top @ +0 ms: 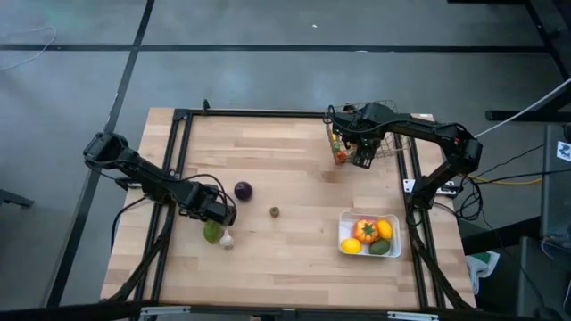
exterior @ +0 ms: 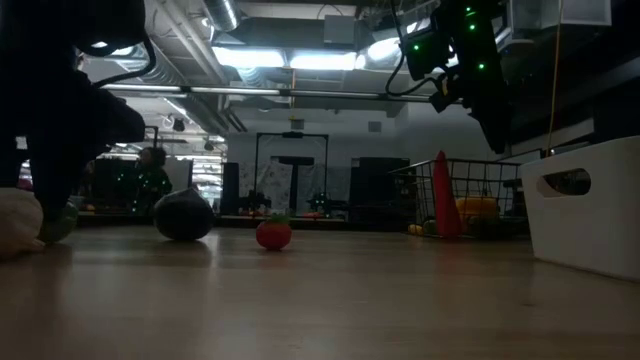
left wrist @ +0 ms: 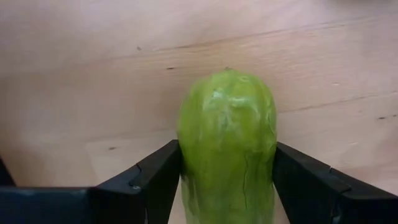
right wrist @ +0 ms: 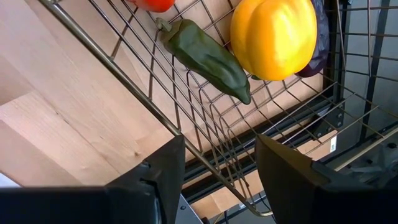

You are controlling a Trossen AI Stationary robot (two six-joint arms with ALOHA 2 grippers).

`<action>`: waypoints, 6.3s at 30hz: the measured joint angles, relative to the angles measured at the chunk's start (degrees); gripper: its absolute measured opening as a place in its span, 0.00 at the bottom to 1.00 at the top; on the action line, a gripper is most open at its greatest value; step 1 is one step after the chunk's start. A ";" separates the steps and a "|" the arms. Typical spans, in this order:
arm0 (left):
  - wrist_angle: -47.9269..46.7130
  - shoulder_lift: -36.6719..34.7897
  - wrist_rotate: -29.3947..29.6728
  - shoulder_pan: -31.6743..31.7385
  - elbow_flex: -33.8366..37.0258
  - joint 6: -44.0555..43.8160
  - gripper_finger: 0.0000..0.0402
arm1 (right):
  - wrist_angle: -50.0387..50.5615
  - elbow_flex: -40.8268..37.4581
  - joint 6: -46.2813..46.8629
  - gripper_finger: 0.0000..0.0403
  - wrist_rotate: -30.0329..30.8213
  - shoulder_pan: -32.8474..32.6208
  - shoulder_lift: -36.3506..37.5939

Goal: Sort produce into baskets
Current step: Put the green chayote into the black wire basket, then put the orange tomato into the white bin

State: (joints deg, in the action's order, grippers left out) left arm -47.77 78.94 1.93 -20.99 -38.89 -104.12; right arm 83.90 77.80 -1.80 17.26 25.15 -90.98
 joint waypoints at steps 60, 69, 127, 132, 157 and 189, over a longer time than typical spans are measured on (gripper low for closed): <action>79.89 0.35 20.90 18.13 -9.84 74.68 0.48 | -23.04 0.02 2.97 0.48 -10.86 -17.35 18.16; 103.95 16.44 20.90 26.83 -9.97 81.99 0.48 | -30.89 0.02 2.97 0.48 -9.26 -19.58 18.16; 92.89 51.32 17.38 40.61 -46.16 53.79 0.48 | -36.06 0.07 -0.02 0.48 0.11 -19.52 24.92; 92.93 51.31 15.38 40.61 -46.16 55.03 0.48 | -35.98 0.07 -0.02 0.48 0.11 -19.52 24.92; 93.41 51.31 11.39 40.50 -46.16 59.72 0.65 | -34.82 0.06 -0.02 0.48 -0.35 -19.52 24.90; 75.16 34.92 -31.95 51.04 -45.97 67.76 0.65 | -29.43 0.02 3.20 0.48 -3.96 -19.52 25.19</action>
State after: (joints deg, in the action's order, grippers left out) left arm 27.39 113.87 -30.02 30.05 -84.86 -36.36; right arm 54.47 77.82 1.40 13.29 5.63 -65.79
